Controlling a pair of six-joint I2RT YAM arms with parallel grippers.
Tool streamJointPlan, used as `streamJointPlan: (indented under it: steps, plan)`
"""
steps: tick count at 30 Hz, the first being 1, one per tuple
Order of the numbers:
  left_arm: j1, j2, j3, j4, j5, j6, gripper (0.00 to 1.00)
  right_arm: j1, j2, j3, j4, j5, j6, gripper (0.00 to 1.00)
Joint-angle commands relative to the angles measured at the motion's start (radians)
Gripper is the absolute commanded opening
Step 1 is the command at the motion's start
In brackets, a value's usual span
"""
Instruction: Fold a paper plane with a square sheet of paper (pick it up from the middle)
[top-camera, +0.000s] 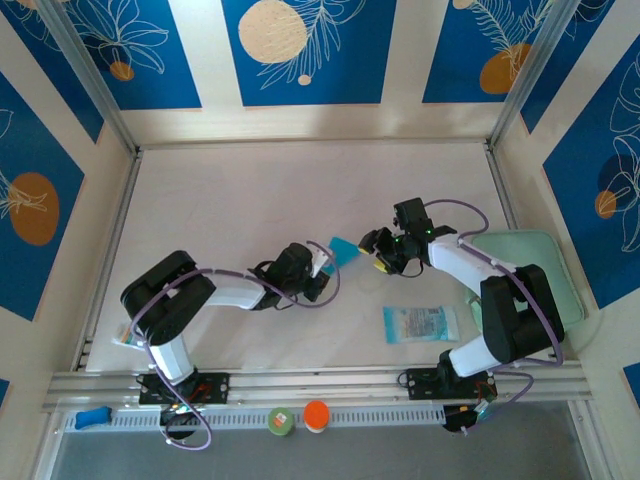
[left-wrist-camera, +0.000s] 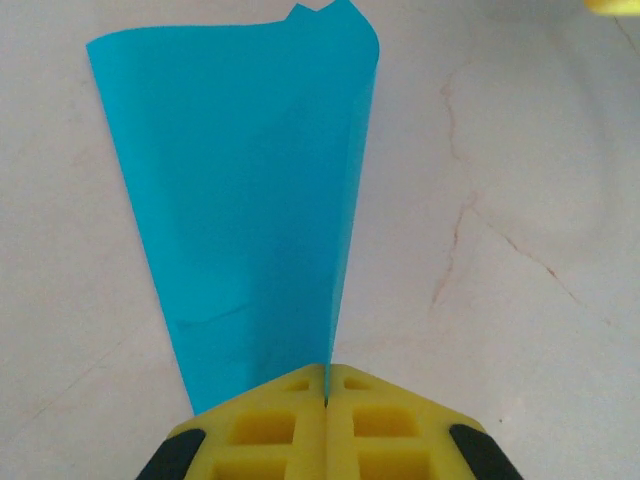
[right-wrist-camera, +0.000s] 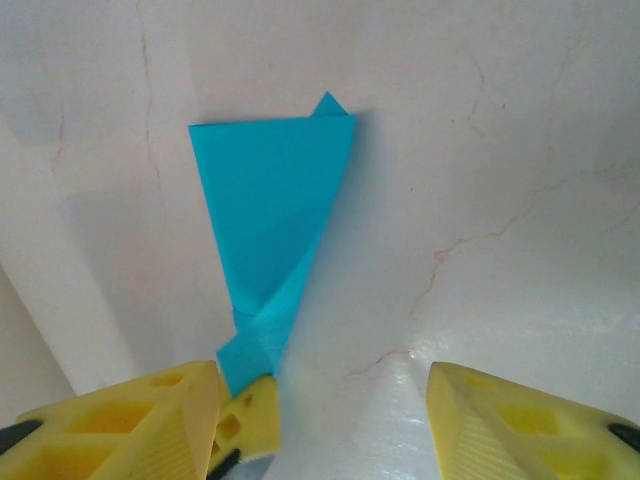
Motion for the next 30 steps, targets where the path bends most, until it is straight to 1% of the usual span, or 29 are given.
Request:
streamJointPlan:
  steps: [1,6,11,20,30]
  plan:
    - [0.014,0.016,0.019,-0.002,0.066,-0.158,0.00,0.006,-0.017,-0.037,0.063,-0.044,-0.108,0.56]
    - [0.030,0.033,-0.001,0.057,0.092,-0.305,0.00,0.038,-0.005,-0.055,0.103,-0.053,-0.194,0.54]
    - [0.050,0.047,-0.029,0.136,0.124,-0.390,0.00,0.070,0.032,-0.045,0.121,-0.068,-0.235,0.52]
    - [0.064,0.067,-0.075,0.221,0.142,-0.471,0.00,0.116,0.146,0.015,0.105,-0.081,-0.262,0.47]
    - [0.072,0.075,-0.089,0.235,0.149,-0.511,0.00,0.151,0.256,0.111,0.074,-0.046,-0.296,0.42]
